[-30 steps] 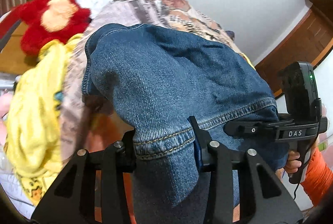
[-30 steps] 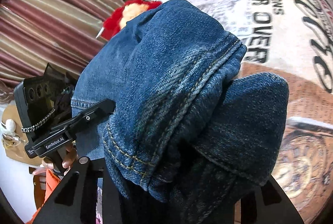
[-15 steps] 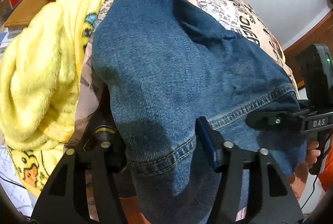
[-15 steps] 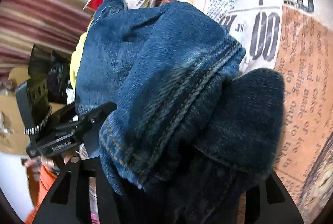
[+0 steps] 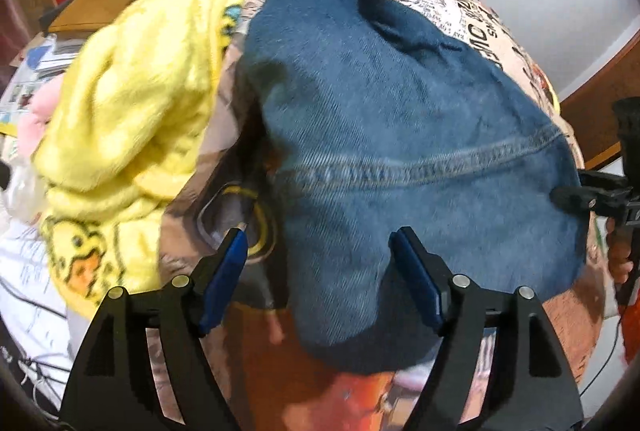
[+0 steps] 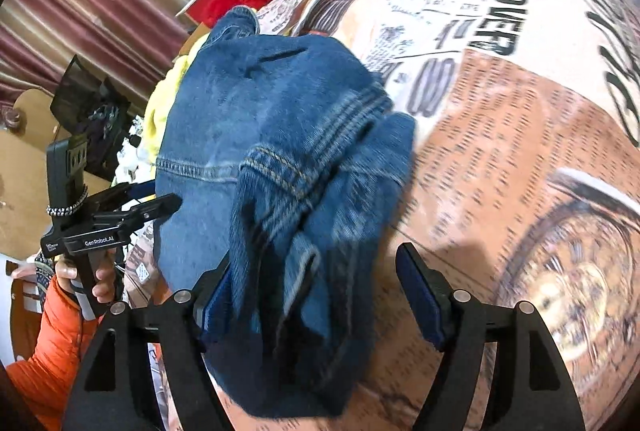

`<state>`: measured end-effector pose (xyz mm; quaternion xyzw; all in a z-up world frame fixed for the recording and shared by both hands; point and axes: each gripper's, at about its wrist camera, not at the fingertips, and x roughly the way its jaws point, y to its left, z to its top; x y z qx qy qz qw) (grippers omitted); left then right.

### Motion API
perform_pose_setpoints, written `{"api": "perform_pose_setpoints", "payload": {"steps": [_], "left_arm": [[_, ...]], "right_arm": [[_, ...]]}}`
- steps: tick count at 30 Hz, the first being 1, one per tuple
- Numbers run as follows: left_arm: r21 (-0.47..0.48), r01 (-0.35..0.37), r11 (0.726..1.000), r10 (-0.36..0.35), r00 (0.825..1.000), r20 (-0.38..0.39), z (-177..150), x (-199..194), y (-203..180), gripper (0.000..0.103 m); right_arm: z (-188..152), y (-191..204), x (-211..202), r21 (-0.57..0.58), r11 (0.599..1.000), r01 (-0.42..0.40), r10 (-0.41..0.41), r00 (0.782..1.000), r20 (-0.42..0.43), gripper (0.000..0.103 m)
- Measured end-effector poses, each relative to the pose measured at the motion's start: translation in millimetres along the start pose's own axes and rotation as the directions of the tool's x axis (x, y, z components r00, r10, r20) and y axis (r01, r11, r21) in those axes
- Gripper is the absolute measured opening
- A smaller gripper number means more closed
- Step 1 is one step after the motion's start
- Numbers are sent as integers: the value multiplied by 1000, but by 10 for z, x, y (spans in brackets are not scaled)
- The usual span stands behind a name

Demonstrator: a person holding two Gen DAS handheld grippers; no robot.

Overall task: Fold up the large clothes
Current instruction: 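Lower the folded bundle onto the bed and open both grippers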

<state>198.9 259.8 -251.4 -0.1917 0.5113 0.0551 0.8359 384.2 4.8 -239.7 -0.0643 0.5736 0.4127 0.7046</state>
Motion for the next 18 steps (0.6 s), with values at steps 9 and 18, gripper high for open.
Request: {"api": "perform_pose_setpoints", "payload": {"steps": [9,18], "left_arm": [[97,-142,985,136,989,65,-99,-283,-348,75],[172,-134,976,102,978,180,5,-385,-867,76]], "right_arm": [[-252,223,-377,-121,976,180,-168,980,108,73],[-166,675,-440,-181,972,150,-109,970,219,73]]}}
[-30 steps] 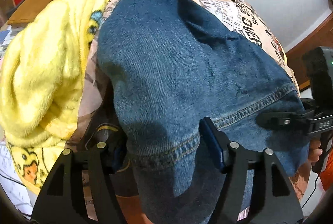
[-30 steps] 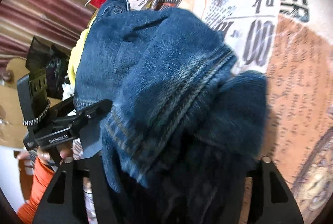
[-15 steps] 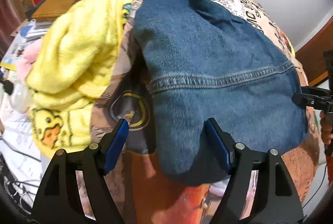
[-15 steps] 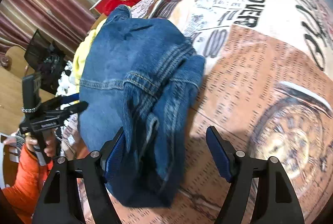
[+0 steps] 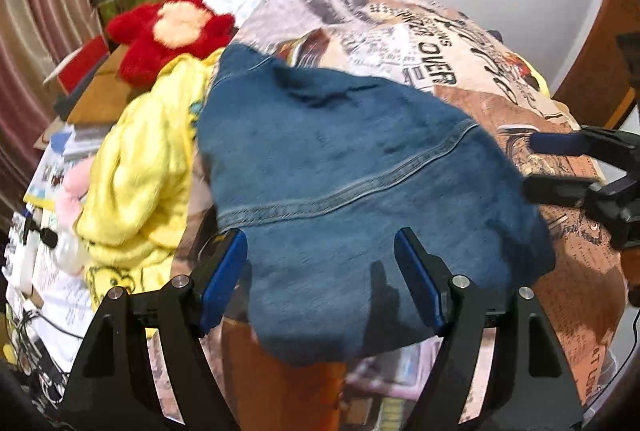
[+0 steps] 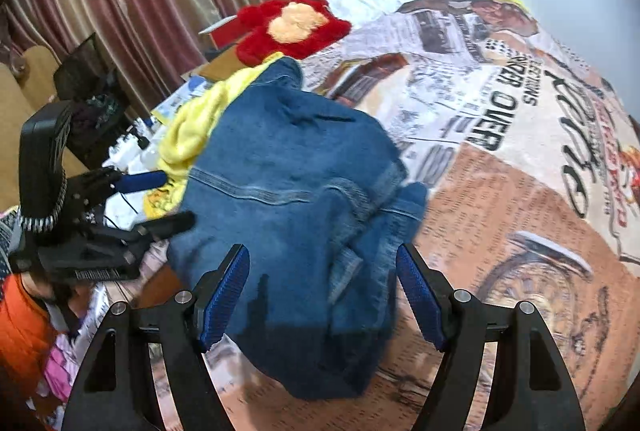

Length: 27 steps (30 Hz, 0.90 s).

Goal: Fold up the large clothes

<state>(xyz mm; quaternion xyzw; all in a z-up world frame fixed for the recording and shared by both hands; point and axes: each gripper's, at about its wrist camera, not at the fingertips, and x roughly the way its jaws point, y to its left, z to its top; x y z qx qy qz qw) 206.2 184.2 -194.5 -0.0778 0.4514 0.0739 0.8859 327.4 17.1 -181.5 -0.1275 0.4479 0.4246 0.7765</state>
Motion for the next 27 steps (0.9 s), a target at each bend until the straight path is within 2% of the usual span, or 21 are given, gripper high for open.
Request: {"api": "perform_pose_setpoints", "payload": {"steps": [2,6,9,12,15,19,20,23,27], "left_arm": [[1,-17,1000,17,1000,-8,-7,82,-47,76],[3,-60,998,60,995,-77,-133,319,-68,76],[32,-94,995,96,993,-71,-249,334,-94,79],[45,-93,995,97,992,-84,-364,303,-75,80],[26,-96,995,98,991,-96,-463,239,-8,80],[-27,-104,994,101,990,-102,-507,90,77,80],[-34,-118,992,115,989,-98,-507,40,84,80],[-60,-126,990,124,991,-45,-469,-199,70,80],[-81,-122,989,130,986,101,-315,-722,-49,80]], "right_arm": [[-1,17,121,6,1000,19,-19,1000,-20,73],[-129,-7,352,2,998,65,-65,994,-90,73],[-283,-124,398,26,999,29,-26,995,-97,75],[-412,-221,360,63,998,-9,16,994,-108,77],[-502,-267,256,68,998,-15,22,994,-106,77],[-567,-263,58,66,995,74,-68,993,-93,77],[-580,-244,-23,57,993,108,-103,992,-75,77],[-569,-170,-310,56,988,144,-144,990,2,77],[-486,-41,-754,84,987,136,-146,981,126,77]]}}
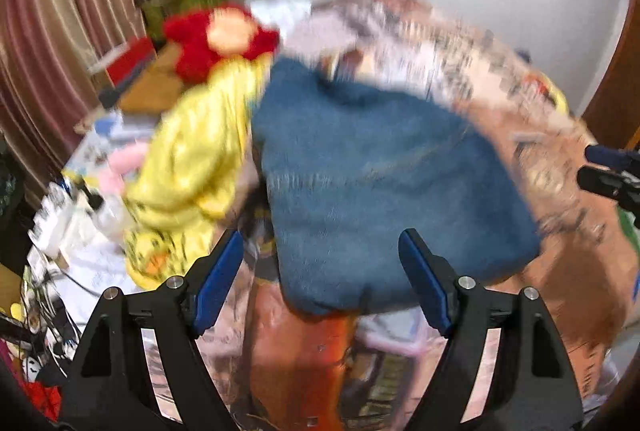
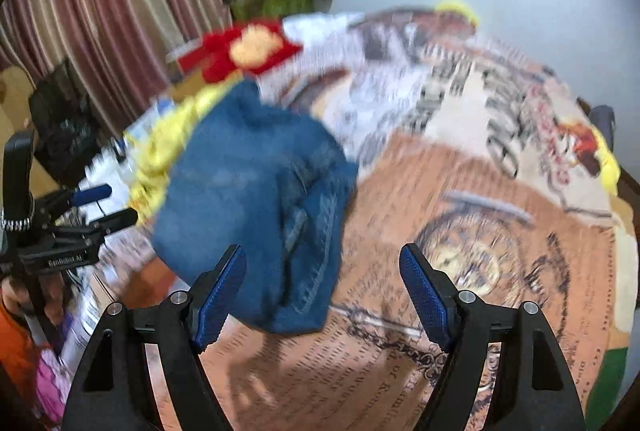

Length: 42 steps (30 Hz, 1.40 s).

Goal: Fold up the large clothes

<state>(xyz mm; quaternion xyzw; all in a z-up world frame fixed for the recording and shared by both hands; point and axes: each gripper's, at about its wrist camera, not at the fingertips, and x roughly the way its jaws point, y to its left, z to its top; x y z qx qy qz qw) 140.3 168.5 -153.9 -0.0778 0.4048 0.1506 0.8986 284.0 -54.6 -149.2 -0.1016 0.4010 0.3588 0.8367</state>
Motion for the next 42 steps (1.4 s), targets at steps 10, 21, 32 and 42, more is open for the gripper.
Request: {"api": "perform_pose_setpoints", "payload": {"steps": [10,21,32,42], "left_arm": [[1,53,999,-47,890,454,389,-1550,-227,80],[12,61,998,-56,802,595,162,-2249,-314,80],[-11,85,996,-63,813,578,12,-2260,-247,82],[-12,55,998,-38,814,580,-44,-2263,-306,101]], "right_arm": [[294,544,-1341,-26,1000,-12,22,907,421,77],[81,1030,-2079,-58,998,-35,63,807,588,77],[-168,1209,-2217,-21,999,47,-26,816,578,81],[-194,1197,-2189,13,997,76,-70,811,581,101]]}}
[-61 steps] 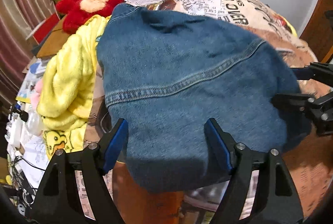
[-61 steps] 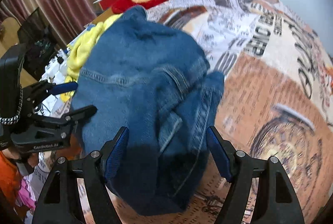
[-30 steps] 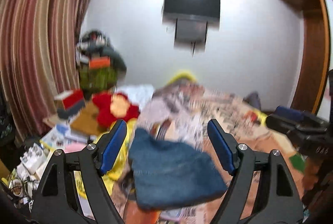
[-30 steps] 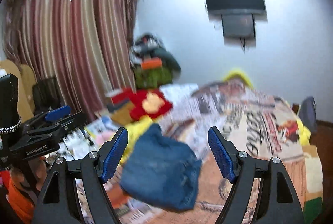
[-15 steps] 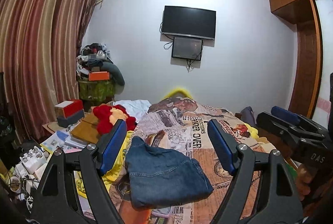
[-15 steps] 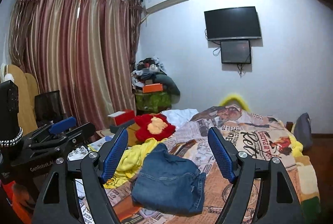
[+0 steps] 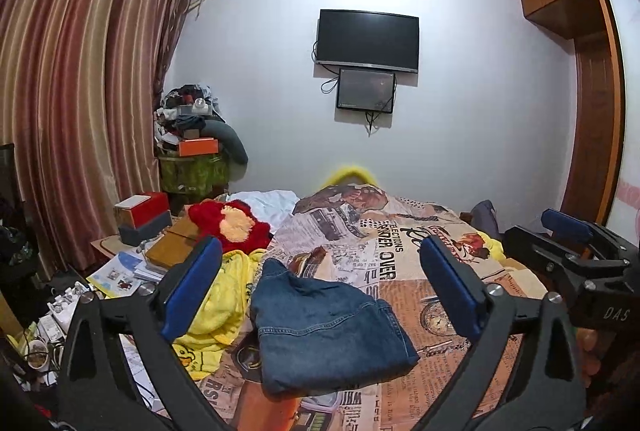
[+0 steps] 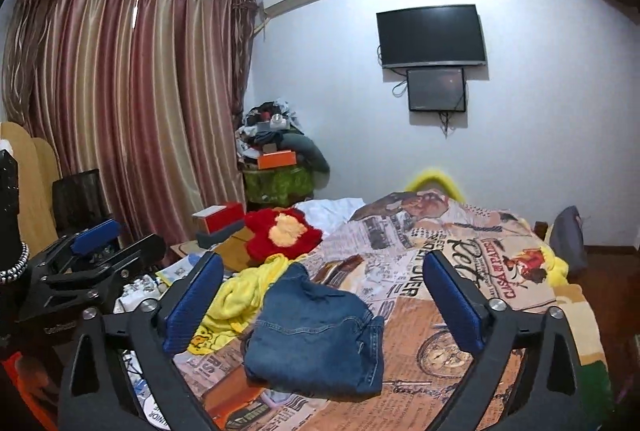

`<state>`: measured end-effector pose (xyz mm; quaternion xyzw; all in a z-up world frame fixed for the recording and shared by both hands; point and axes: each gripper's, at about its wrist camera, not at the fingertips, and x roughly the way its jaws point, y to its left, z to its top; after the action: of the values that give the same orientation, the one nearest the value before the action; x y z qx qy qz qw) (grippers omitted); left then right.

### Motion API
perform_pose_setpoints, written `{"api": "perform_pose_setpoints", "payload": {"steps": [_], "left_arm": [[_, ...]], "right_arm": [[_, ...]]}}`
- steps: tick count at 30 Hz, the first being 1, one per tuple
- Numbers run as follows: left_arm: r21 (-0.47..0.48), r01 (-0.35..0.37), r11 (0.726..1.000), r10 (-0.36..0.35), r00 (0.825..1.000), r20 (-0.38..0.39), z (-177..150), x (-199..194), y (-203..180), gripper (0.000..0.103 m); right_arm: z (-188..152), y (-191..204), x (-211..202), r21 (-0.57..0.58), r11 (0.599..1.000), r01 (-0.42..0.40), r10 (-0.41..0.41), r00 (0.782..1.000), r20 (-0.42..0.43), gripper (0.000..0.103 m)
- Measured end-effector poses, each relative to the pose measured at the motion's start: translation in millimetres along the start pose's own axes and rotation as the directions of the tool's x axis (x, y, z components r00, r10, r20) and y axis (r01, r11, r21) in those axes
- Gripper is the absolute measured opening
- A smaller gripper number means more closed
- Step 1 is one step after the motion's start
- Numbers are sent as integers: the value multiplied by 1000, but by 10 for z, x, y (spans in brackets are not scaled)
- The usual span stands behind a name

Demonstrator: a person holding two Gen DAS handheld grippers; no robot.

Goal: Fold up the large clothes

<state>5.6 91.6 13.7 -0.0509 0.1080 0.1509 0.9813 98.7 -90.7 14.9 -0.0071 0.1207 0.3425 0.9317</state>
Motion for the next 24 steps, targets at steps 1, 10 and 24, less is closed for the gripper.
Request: {"api": "perform_pose_setpoints", "payload": {"steps": [1,10,24], "left_arm": [[-2,-1,1000,1,1000,-2,-2,6,3,101],[-16,-8,1000,7,1000,-16,-11,20,17,102],[-17,-11,1000,10,1000,-28,-23,37,-9,102]], "right_arm": [[-4,1,-4,-3,1000,8,-8,1000,4,102],[-24,-10,9,2,1000,18,-18,1000,-7,103],[-26,-14,-8,11,1000,24,-24,1000,-1,103]]}}
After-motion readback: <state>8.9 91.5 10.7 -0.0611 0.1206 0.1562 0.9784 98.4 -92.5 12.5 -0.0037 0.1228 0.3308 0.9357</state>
